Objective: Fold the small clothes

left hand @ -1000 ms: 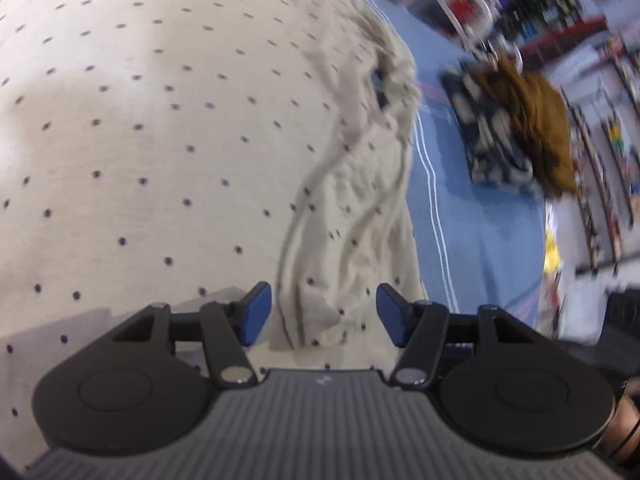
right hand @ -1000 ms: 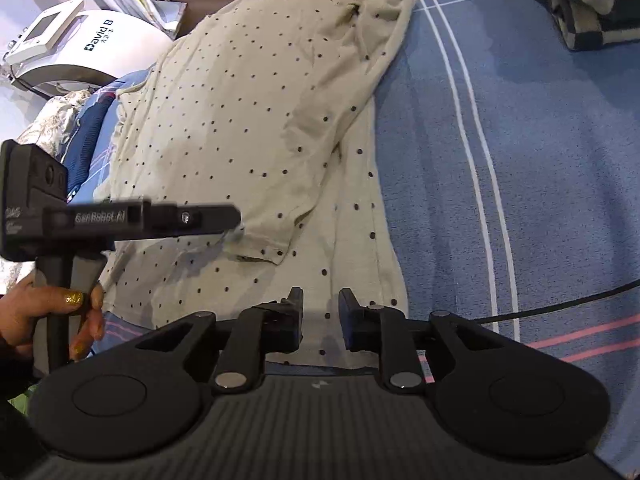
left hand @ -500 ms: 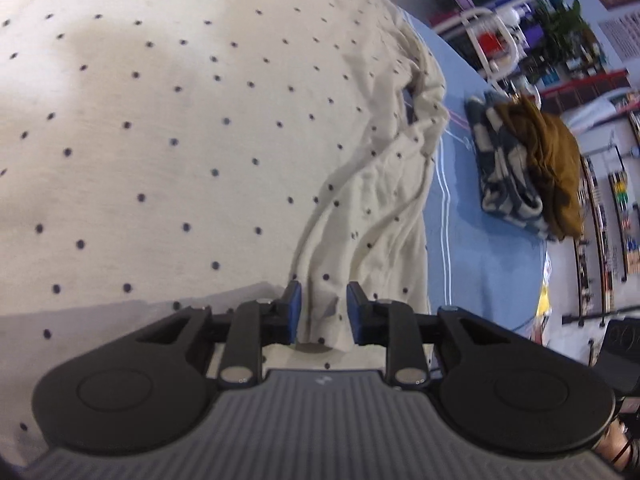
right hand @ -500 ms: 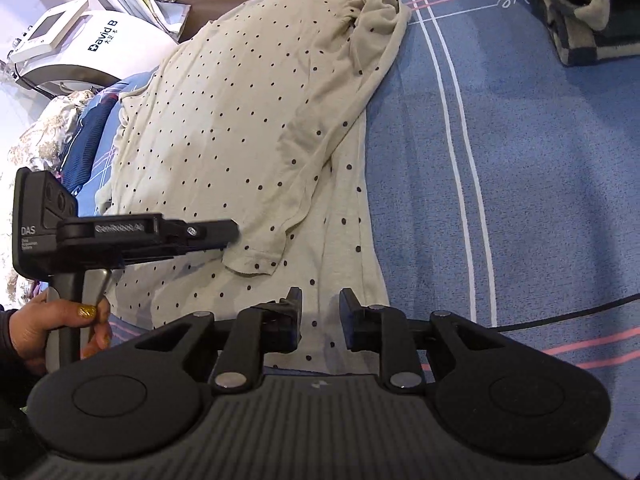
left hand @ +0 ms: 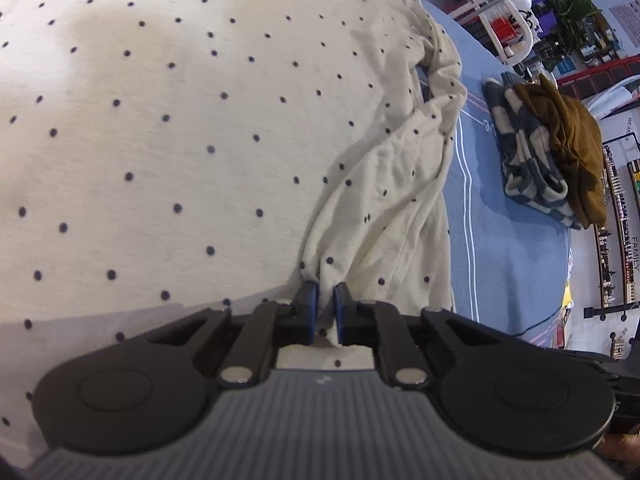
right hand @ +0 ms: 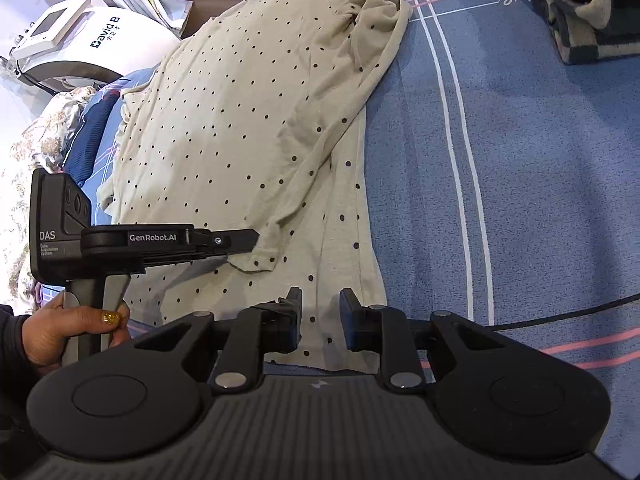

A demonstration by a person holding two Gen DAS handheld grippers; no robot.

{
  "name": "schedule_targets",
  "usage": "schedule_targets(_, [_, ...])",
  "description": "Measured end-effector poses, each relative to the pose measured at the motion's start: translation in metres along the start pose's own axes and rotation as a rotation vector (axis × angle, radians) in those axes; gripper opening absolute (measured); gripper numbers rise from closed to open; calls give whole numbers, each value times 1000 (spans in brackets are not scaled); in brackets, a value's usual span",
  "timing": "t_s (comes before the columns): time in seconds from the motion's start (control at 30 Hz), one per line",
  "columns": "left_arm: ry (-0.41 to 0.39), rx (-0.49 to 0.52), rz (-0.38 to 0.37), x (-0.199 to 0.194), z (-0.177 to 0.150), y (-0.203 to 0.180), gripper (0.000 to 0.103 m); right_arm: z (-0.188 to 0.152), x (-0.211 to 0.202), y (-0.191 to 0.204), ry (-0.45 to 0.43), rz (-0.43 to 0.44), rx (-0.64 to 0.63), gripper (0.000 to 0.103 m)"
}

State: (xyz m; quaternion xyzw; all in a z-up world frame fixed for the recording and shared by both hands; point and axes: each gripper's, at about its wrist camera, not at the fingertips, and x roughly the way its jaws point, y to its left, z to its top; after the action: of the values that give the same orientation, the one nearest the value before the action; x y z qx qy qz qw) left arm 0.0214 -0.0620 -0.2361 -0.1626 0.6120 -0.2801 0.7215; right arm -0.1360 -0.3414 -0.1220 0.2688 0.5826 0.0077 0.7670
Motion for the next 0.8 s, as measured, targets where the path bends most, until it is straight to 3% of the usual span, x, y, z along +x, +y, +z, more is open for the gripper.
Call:
schedule_targets(0.13, [-23, -6, -12, -10, 6, -2, 4, 1, 2, -5, 1, -6, 5, 39])
schedule_targets(0.3, [-192, 26, -66, -65, 43, -27, 4, 21, 4, -10, -77, -13, -5, 40])
schedule_targets(0.57, [-463, 136, 52, -178, 123, -43, 4, 89, 45, 8, -214, 111, -58, 41])
schedule_targets(0.7, [-500, 170, 124, -216, 153, -34, 4, 127, 78, 27, -248, 88, -98, 41])
schedule_targets(0.8, [-514, 158, 101, -239, 172, -27, 4, 155, 103, 45, -244, 55, -180, 41])
